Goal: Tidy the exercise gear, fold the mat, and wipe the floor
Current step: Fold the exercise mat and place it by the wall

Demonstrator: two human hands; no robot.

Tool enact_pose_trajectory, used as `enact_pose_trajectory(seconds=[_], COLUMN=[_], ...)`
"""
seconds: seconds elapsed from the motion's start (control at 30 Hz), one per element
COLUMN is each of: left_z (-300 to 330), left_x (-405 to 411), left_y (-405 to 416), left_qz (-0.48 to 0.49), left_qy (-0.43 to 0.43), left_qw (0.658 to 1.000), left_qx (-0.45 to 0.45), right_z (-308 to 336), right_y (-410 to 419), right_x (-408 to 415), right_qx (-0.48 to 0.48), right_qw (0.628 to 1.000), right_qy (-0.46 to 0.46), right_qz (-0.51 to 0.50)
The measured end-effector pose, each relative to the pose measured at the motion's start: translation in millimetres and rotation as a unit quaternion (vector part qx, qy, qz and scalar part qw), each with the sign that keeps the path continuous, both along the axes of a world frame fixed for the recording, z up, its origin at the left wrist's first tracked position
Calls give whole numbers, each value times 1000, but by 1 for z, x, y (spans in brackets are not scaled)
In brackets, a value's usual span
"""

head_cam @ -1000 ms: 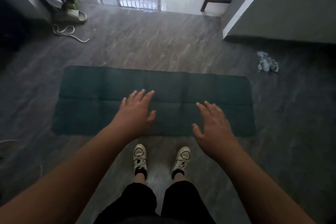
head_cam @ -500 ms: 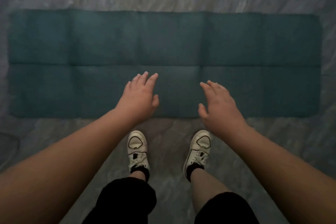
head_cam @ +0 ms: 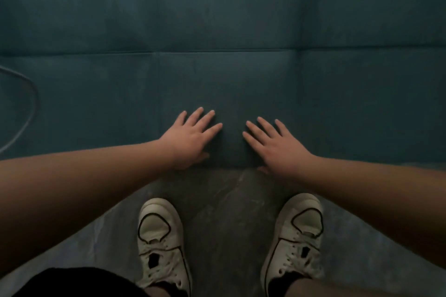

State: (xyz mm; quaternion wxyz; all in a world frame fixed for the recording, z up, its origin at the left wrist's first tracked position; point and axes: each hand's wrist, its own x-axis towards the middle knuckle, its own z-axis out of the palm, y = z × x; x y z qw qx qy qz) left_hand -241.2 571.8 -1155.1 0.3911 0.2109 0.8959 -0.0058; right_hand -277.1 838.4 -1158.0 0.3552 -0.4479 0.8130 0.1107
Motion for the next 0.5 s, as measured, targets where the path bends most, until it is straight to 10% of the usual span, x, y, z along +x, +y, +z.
enact_pose_trajectory(seconds=[0.5], left_z=[15], left_x=[17], left_y=[3], left_qz=[-44], left_qy=[26], left_qw=[997], left_qx=[56], right_z=[35], right_y=[0], right_x=[-21], right_qx=[-9], right_qw=[997], right_qy=[41], right_qz=[-68])
